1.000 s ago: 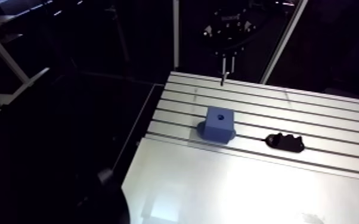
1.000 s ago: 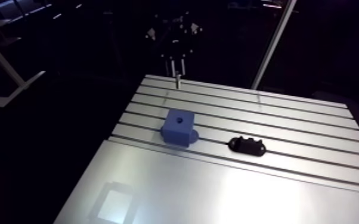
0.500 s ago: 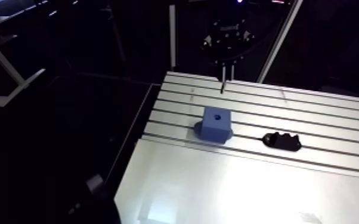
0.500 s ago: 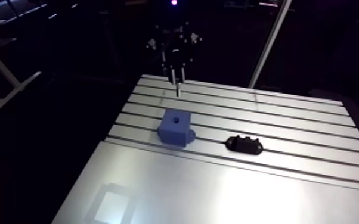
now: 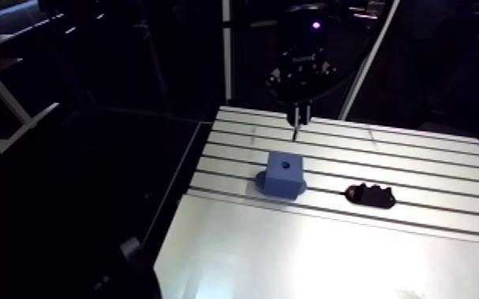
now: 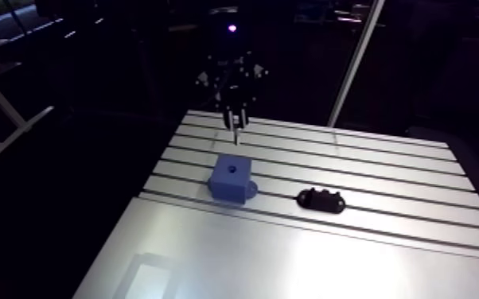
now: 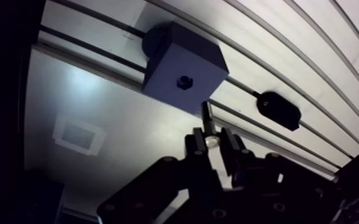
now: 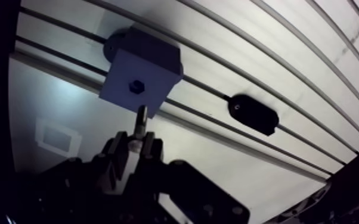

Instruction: Pick up the M10 bolt and insert it into the hex recess until seated.

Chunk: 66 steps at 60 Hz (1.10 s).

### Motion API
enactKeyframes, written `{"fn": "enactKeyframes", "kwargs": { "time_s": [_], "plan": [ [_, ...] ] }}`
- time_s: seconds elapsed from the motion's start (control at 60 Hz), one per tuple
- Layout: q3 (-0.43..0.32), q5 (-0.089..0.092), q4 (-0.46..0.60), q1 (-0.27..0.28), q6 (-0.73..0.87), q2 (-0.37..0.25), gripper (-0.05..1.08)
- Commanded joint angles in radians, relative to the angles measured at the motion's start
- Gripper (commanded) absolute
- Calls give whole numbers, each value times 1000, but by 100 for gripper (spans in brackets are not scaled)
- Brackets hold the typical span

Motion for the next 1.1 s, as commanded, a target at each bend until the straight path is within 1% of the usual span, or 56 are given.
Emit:
{"fn": "enactKeyframes", "kwargs": {
  "time_s": [0.017, 0.267, 0.5, 0.683, 1.1],
  "plan": [
    [17, 1, -19, -1, -2, -1, 108],
    [35, 1, -37, -1, -4, -2, 108],
    [44, 6, -49, 1, -7, -2, 108],
    [67, 4, -62, 4, -5, -2, 108],
    [79, 3, -69, 15, 4, 1, 108]
  ]
}}
